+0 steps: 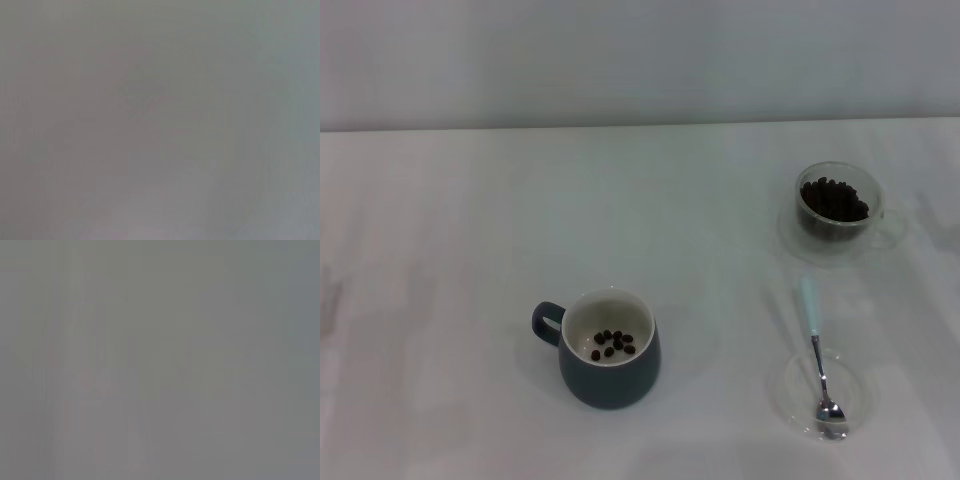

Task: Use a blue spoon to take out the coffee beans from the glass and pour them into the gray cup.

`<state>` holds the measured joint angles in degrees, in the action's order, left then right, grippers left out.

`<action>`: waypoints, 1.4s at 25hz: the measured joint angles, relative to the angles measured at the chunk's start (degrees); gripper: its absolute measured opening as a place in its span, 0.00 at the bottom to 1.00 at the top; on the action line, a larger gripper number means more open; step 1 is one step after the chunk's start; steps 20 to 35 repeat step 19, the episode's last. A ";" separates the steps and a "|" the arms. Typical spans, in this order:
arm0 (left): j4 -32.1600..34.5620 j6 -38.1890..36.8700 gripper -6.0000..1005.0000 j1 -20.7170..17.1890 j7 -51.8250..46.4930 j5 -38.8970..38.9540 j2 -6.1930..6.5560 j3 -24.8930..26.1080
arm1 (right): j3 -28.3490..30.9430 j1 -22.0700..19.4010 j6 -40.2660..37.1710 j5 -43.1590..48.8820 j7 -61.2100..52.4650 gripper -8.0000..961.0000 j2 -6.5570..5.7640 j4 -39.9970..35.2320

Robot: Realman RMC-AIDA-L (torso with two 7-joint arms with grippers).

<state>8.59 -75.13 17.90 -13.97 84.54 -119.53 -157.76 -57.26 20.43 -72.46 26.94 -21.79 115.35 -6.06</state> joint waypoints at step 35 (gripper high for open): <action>0.65 0.60 0.73 0.09 -0.26 -0.16 0.07 -0.11 | 0.05 0.87 6.09 -3.75 0.26 0.80 -0.04 -0.62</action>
